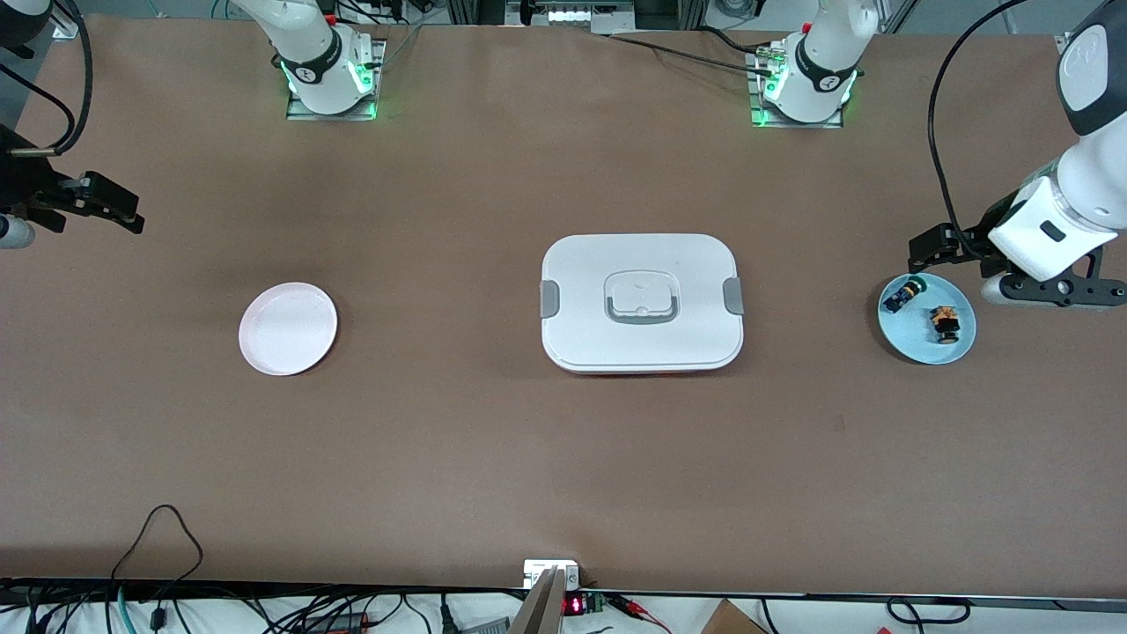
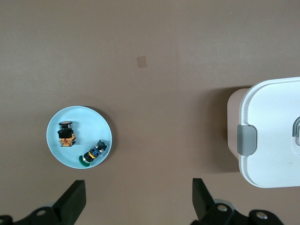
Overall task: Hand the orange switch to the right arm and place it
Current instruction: 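Move the left gripper over the light-blue plate of switches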
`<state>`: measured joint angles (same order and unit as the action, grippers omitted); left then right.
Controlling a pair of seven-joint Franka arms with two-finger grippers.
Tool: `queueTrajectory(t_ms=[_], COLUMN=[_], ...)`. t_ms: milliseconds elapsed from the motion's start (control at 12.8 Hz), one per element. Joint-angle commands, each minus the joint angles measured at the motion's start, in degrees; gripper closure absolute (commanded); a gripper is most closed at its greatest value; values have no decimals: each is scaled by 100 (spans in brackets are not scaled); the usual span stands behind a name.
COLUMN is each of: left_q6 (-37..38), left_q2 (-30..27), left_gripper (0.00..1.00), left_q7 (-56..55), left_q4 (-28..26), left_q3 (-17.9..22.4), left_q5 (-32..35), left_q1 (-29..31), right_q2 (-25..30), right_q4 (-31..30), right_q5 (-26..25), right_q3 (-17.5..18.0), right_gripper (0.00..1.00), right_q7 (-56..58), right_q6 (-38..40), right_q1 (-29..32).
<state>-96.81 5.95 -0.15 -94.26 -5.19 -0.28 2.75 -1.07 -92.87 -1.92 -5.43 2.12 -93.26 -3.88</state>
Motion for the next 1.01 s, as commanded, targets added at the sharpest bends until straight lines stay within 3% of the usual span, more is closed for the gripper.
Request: queueTrajectory(t_ms=[0, 623, 935], left_q6=[22, -22, -223], left_q2=[-111, -33, 213], left_gripper=[0, 0, 0], left_q7=[41, 294, 2873], left_q4=[-58, -128, -329], left_q3=[88, 88, 97], left_q5=[-43, -113, -78], left_q1=[-99, 41, 454], right_q2=[-43, -51, -60], right_q4=[129, 129, 129], right_q5=[69, 25, 17], right_q3=[-28, -28, -28], right_gripper=[0, 0, 0], right_q7=[60, 52, 43], right_q6=[115, 80, 80], right_q1=[-8, -16, -16])
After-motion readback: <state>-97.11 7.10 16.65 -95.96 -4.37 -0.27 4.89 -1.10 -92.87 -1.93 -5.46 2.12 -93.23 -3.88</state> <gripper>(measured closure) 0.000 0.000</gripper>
